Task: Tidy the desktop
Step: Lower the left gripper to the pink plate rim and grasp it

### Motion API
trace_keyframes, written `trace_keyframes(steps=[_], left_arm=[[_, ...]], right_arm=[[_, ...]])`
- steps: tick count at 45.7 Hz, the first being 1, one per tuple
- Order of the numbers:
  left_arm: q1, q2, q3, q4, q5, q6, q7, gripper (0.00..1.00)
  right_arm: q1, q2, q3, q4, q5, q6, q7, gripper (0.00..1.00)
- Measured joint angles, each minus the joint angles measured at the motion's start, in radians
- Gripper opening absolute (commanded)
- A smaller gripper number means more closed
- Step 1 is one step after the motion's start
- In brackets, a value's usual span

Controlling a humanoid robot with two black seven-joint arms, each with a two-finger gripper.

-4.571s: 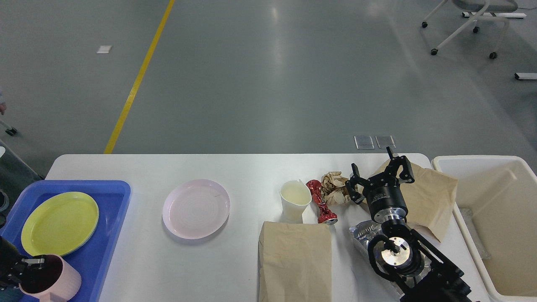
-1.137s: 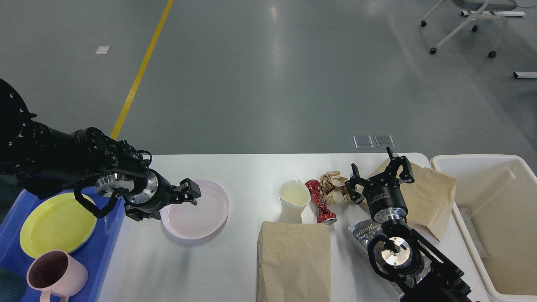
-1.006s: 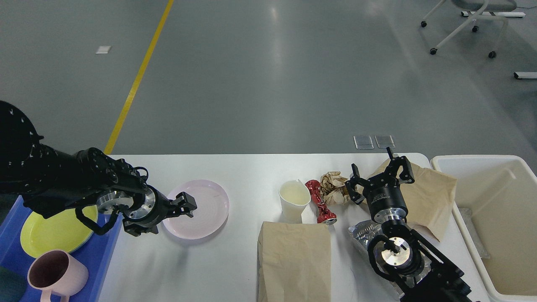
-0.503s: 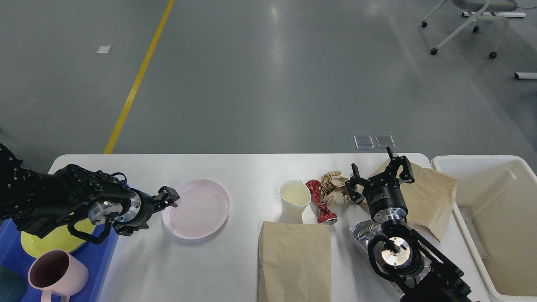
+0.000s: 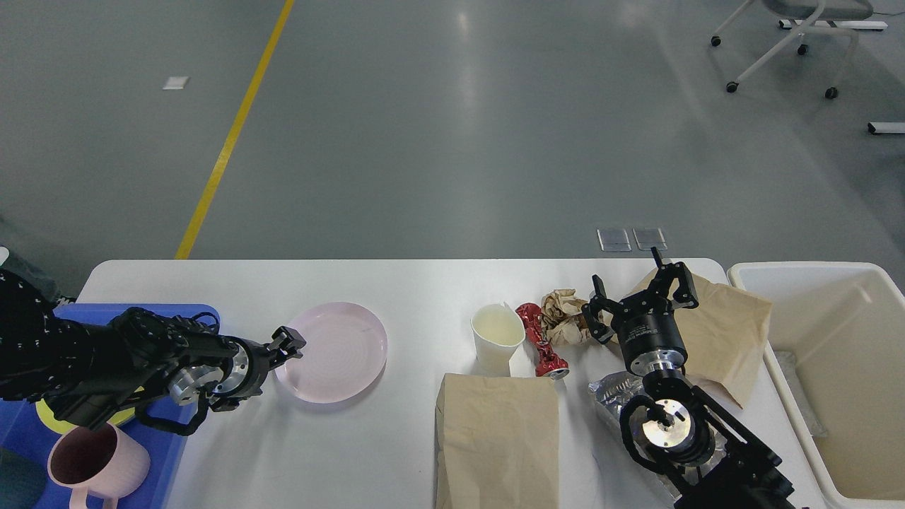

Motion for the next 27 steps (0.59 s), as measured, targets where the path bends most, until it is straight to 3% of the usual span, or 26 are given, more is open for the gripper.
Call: trace_keyframes(steps=[27], left_arm=[[0.020,-0.012,-0.003,0.020,0.012,-0.041,-0.005,0.32]], right_arm=[[0.000,0.000,0.000,0.000,0.001,0.000,0.000,1.00]])
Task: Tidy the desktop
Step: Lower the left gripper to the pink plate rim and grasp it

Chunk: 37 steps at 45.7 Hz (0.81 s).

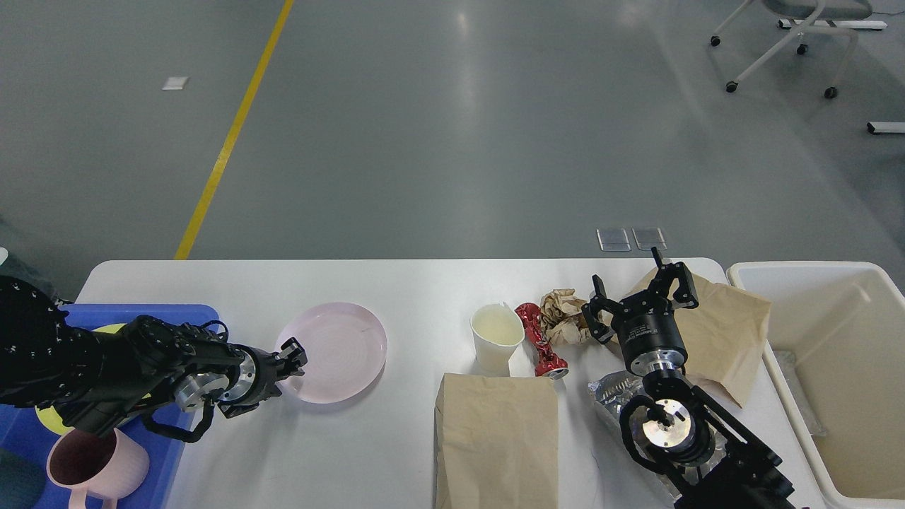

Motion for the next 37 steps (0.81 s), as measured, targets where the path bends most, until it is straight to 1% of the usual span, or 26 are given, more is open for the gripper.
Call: trace_keyframes(steps=[5,12,16,25,37], left_arm=[[0.000,0.001,0.001,0.000,0.001,-0.031,0.001,0.27],[0.000,0.005,0.002,0.000,0.003,-0.073,0.001,0.25],[0.000,0.006,0.002,0.001,0.003,-0.078,0.001,0.25],[0.000,0.009,0.002,0.002,0.002,-0.080,0.001,0.20],[0.001,0.012,0.002,0.004,-0.009,-0.078,-0.001,0.11]], right_arm=[[0.000,0.000,0.000,0.000,0.000,0.000,0.000,1.00],[0.000,0.000,0.000,0.000,0.000,0.000,0.000,1.00],[0.000,0.000,0.000,0.000,0.000,0.000,0.000,1.00],[0.000,0.000,0.000,0.000,0.000,0.000,0.000,1.00],[0.000,0.000,0.000,0.000,0.000,0.000,0.000,1.00]])
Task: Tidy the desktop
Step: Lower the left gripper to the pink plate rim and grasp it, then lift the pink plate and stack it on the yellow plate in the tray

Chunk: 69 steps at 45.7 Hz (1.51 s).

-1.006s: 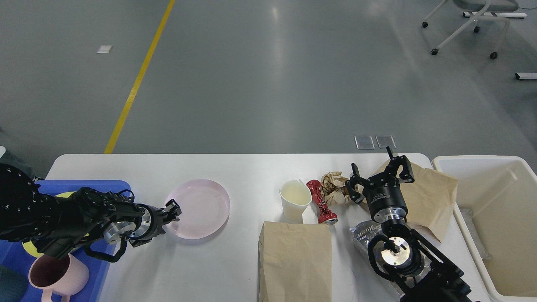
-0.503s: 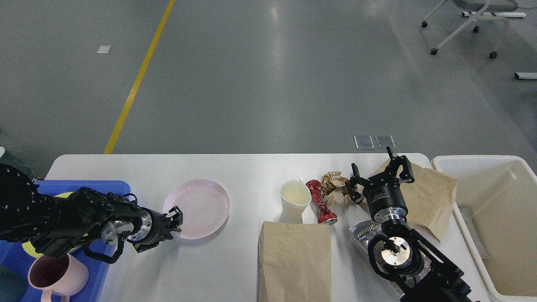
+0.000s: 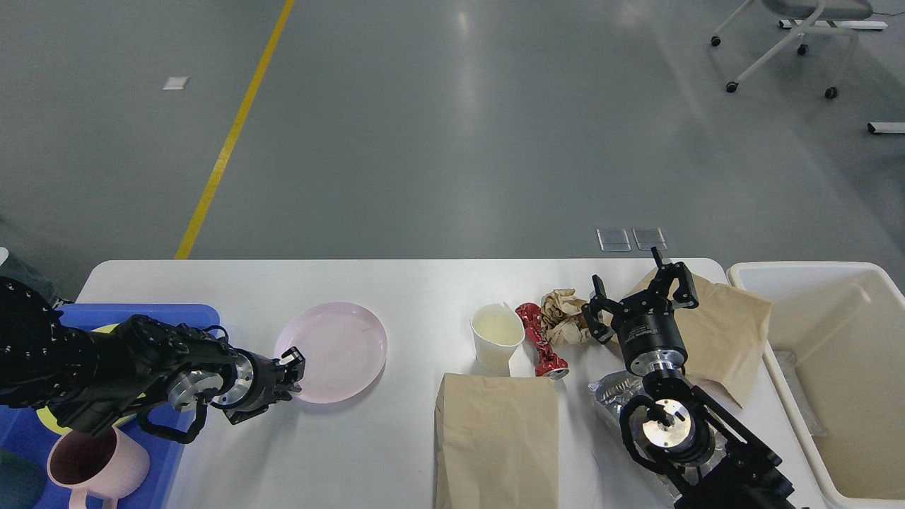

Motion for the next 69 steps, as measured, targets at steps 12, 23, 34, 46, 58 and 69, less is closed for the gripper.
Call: trace_keyframes(steps=[12,23,34,46,58,69], left_arm=[[0.001,0.001,0.000,0.005,-0.003,0.004,0.004,0.00],[0.000,0.001,0.000,0.005,-0.003,0.004,0.007,0.00],[-0.052,0.016,-0.001,-0.014,-0.004,-0.018,0.010,0.00],[-0.185,0.092,0.049,-0.143,-0.004,-0.110,0.011,0.00],[-0.529,0.117,0.313,-0.384,-0.004,-0.227,0.008,0.00],[-0.895,0.109,0.494,-0.611,-0.003,-0.334,-0.003,0.00]], right_arm=[[0.000,0.000,0.000,0.000,0.000,0.000,0.000,1.00],[0.000,0.000,0.000,0.000,0.000,0.000,0.000,1.00],[0.000,0.000,0.000,0.000,0.000,0.000,0.000,1.00],[0.000,0.000,0.000,0.000,0.000,0.000,0.000,1.00],[0.000,0.000,0.000,0.000,-0.001,0.000,0.000,1.00],[0.000,0.000,0.000,0.000,-0.001,0.000,0.000,1.00]])
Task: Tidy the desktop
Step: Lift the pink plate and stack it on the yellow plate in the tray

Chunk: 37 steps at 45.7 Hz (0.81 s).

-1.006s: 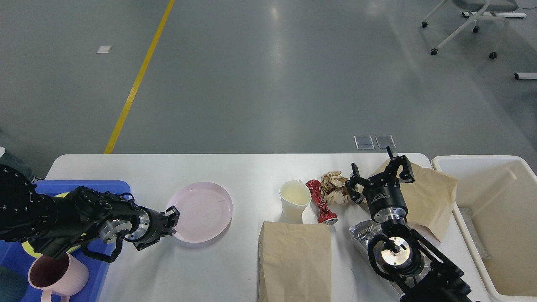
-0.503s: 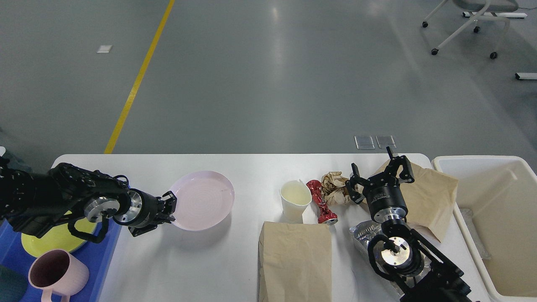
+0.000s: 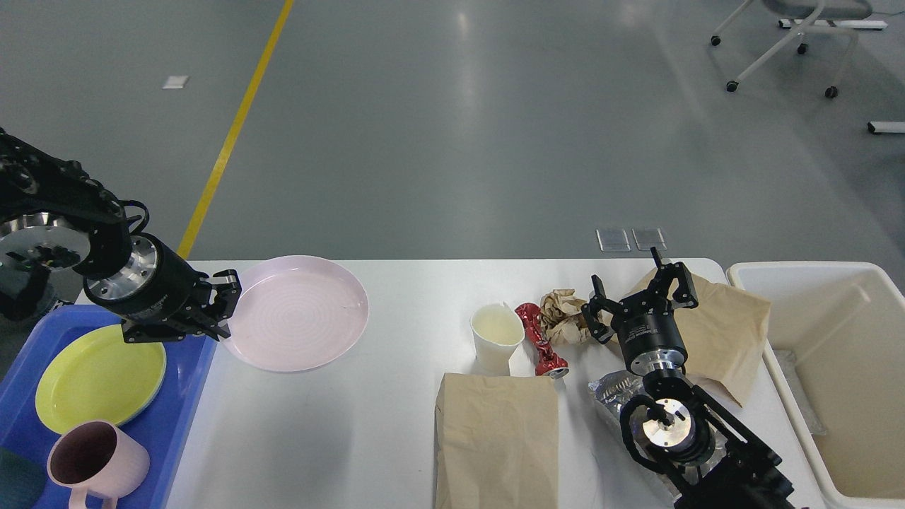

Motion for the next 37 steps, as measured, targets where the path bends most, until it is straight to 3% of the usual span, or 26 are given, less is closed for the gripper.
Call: trace_keyframes(steps=[8,16,28,37], left_arm=[[-0.237,-0.013,0.066,-0.112,-0.017,-0.061,-0.012,0.00],[-0.366,-0.063,0.097,-0.148,-0.049,-0.133,-0.013,0.00],[-0.361,-0.067,0.150,-0.142,-0.076,-0.131,-0.028,0.00],[-0.216,0.055,0.207,-0.027,-0.067,-0.126,-0.032,0.00]], right_arm=[[0.000,0.000,0.000,0.000,0.000,0.000,0.000,1.00],[0.000,0.000,0.000,-0.001,0.000,0.000,0.000,1.00],[0.000,0.000,0.000,-0.001,0.000,0.000,0.000,1.00],[0.000,0.000,0.000,0.000,0.001,0.000,0.000,1.00]])
